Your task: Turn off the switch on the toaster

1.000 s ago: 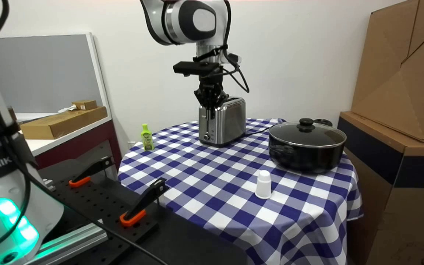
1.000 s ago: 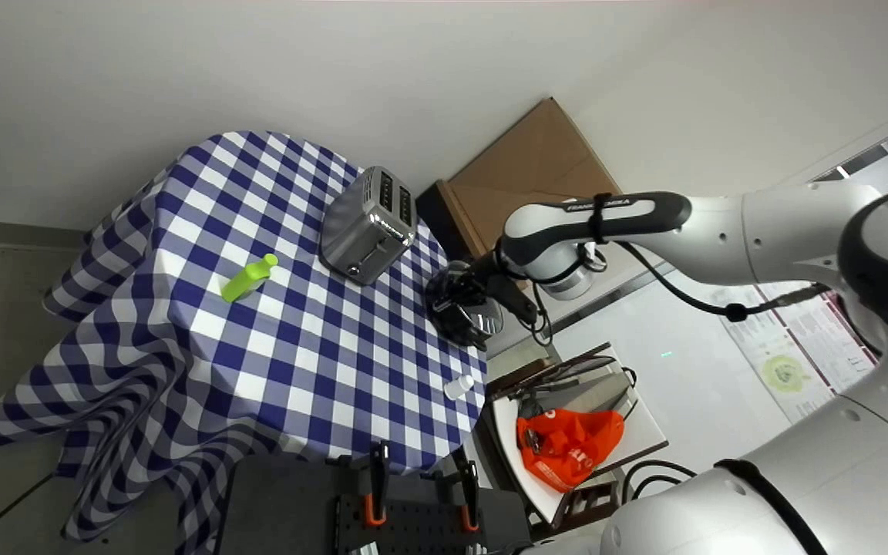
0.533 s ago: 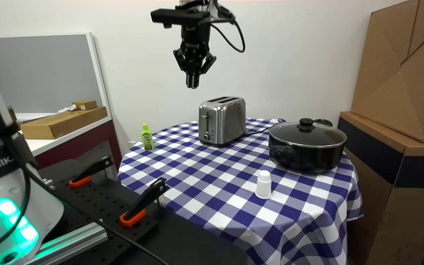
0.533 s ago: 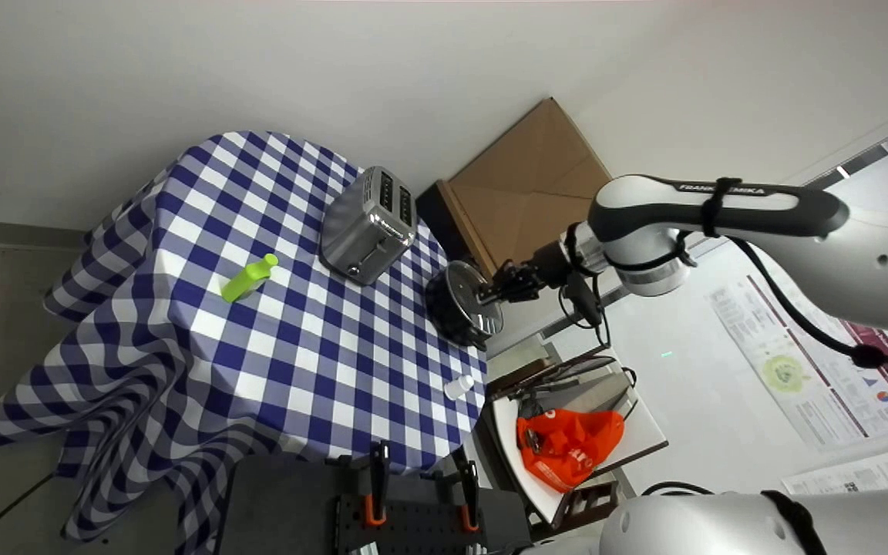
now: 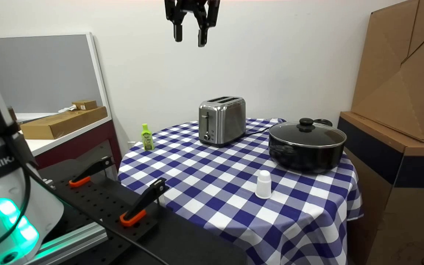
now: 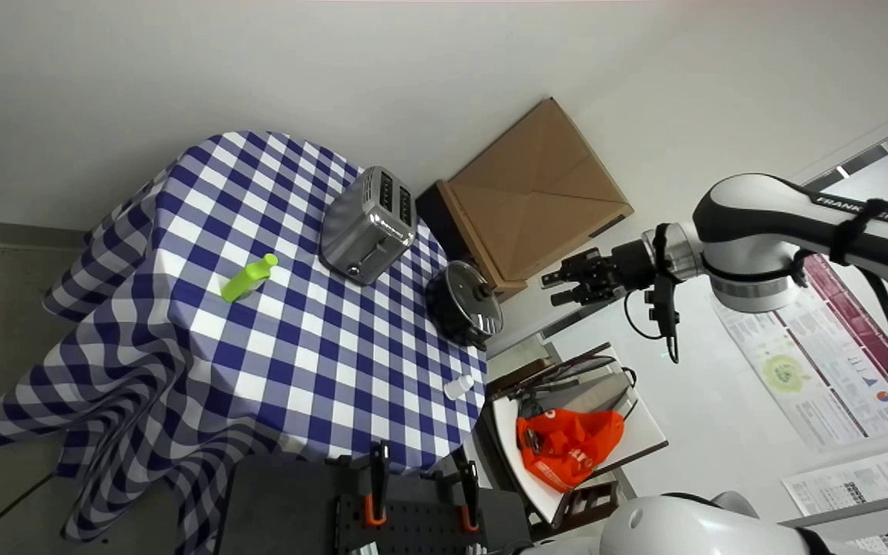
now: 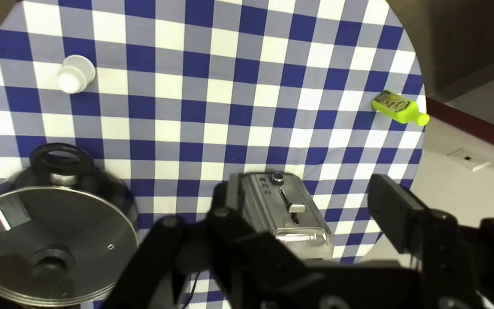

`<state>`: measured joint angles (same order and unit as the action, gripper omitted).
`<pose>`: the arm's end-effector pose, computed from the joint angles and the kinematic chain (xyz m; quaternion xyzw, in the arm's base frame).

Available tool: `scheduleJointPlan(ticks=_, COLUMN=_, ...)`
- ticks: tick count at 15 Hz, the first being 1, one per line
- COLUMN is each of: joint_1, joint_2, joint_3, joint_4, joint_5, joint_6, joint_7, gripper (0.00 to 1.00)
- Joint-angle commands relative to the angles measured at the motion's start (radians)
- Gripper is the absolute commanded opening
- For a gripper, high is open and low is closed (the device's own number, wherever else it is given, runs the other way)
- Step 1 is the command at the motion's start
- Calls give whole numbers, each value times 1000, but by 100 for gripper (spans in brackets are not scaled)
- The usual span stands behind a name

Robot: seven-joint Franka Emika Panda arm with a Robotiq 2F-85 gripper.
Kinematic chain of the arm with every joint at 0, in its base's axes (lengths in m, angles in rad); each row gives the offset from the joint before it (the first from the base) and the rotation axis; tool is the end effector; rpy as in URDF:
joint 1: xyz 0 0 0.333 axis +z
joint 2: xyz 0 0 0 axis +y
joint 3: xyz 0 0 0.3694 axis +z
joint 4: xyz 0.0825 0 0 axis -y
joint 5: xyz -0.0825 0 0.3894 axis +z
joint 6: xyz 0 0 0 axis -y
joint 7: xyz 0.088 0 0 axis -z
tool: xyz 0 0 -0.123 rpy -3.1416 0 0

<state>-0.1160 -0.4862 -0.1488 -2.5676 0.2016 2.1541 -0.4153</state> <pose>0.3671 -0.0910 0.4632 -0.9918 -0.0294 -0.0694 0.1033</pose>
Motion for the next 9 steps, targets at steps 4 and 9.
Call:
scheduleJointPlan(ticks=4, joint_1=22, joint_2=-33, joint_3=-31, joint_4=-2, joint_5=-60, joint_6=6, joint_7=39, gripper=100)
scheduleJointPlan(ticks=9, joint_1=25, joint_2=-29, joint_3=-33, joint_4=-2, joint_5=-59, joint_6=6, joint_7=39, gripper=100)
